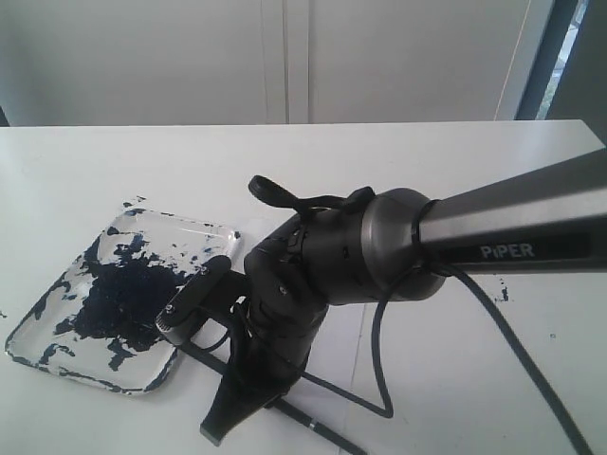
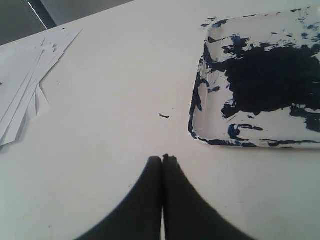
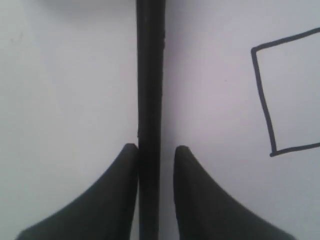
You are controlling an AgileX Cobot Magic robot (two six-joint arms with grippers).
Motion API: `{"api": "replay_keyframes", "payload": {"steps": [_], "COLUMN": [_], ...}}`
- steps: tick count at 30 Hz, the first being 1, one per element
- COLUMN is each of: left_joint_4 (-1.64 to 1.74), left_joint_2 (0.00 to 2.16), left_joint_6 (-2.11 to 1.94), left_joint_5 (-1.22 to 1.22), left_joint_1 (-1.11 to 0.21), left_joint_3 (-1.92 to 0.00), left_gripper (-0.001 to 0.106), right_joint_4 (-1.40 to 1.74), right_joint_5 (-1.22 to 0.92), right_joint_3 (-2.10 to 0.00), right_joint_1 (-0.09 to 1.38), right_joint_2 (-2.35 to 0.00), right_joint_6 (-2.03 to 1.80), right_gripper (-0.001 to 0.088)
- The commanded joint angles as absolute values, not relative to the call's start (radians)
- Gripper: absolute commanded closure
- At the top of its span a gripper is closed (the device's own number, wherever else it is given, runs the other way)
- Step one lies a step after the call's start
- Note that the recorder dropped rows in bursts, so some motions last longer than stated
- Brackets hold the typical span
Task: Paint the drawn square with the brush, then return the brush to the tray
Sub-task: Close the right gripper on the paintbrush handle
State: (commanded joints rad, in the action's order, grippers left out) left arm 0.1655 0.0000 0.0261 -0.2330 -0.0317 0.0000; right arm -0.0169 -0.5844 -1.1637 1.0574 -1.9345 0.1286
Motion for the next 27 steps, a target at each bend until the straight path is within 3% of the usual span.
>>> {"api": "replay_keyframes", "payload": {"steps": [16,18,21,27], "left_joint_4": [0.165,0.165,0.165,0.165], "left_joint_2": [0.0,0.0,0.0,0.0], "left_joint_6": [0.026,0.026,0.026,0.026], "left_joint_5": [-0.233,-0.233,-0.233,-0.233], "left_joint_1": [-0.032,-0.032,-0.032,-0.032], "left_joint_3": [0.0,0.0,0.0,0.0], "left_gripper": [0.105,0.105,0.105,0.105], "right_joint_4": [-0.017,-0.017,-0.017,0.0], "right_joint_5": [-0.575,-0.575,-0.582,-0.605], "right_joint_3": [-1.164,-1.164,-1.164,-1.166], "right_joint_1": [1.057,1.057,1.057,1.076], "right_joint_2": [-1.967,-1.969,-1.967,-1.935], "right_joint_6": [0.129,0.129,0.129,0.129], "right_gripper": [0.0669,0.0717,0.0864,0.0868]}}
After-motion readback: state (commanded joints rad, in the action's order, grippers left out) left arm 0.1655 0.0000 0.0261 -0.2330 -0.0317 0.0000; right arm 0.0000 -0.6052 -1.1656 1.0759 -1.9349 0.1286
